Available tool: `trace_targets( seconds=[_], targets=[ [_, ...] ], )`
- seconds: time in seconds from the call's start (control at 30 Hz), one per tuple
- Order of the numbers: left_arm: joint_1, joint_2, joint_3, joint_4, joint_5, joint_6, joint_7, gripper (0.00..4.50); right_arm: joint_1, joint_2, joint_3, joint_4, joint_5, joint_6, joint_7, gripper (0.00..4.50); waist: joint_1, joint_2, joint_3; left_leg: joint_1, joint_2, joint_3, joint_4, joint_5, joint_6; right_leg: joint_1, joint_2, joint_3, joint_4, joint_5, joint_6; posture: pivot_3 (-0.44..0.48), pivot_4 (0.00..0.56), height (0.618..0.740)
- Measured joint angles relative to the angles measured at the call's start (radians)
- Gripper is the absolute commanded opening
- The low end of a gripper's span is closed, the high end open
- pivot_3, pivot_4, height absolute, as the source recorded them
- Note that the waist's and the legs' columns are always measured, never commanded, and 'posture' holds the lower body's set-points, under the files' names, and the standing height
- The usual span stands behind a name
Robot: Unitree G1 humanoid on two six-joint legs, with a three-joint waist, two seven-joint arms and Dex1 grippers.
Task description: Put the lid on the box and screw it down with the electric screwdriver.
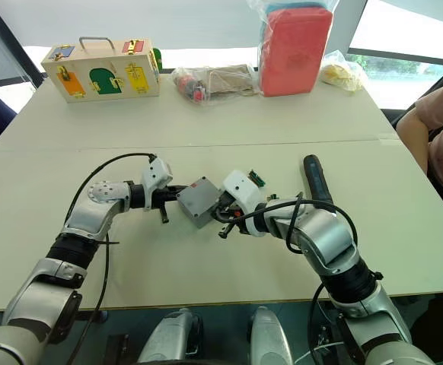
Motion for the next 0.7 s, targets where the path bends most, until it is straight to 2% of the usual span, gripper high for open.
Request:
trace_targets(
  seconds=[0.13, 0.3, 0.47, 0.7],
  targets=[
    [0.05, 0.073, 0.02, -0.057, -0.005, 0.014, -0.038, 0.0, -0.006, -0.018, -0.041, 0.03, -0.014, -0.044, 0.001, 0.05, -0.007, 0.0, 0.0, 0.0, 0.001, 0.0, -0.001, 0.0, 0.0, -0.001, 0.001, 0.0, 0.0, 0.0, 0.0, 0.0, 0.15, 0.73],
    [0.19, 0.156, 0.034, -0.269, -0.058, 0.126, -0.108, 0.0, -0.036, 0.056, -0.032, 0.236, -0.088, -0.26, 0.005, 0.05, -0.003, 0.0, 0.0, 0.0, 0.002, 0.0, -0.001, 0.0, 0.0, -0.001, 0.001, 0.0, 0.001, 0.0, 0.0, 0.0, 0.15, 0.73],
    [0.22, 0.153, 0.033, -0.374, -0.076, 0.18, -0.098, 0.0, -0.037, 0.126, 0.013, 0.343, -0.117, -0.375, 0.044, 0.05, 0.001, 0.0, 0.0, 0.0, 0.001, 0.001, 0.0, 0.0, 0.0, 0.0, 0.0, 0.001, 0.001, 0.0, 0.0, 0.0, 0.15, 0.73],
    [0.219, 0.117, 0.023, -0.39, -0.072, 0.195, -0.063, 0.0, 0.018, 0.134, 0.019, 0.332, -0.126, -0.386, 0.059, 0.05, -0.002, 0.0, 0.0, 0.0, 0.001, 0.0, 0.0, 0.0, 0.0, -0.001, 0.001, 0.0, 0.001, 0.0, 0.0, 0.0, 0.15, 0.73]
  ],
)
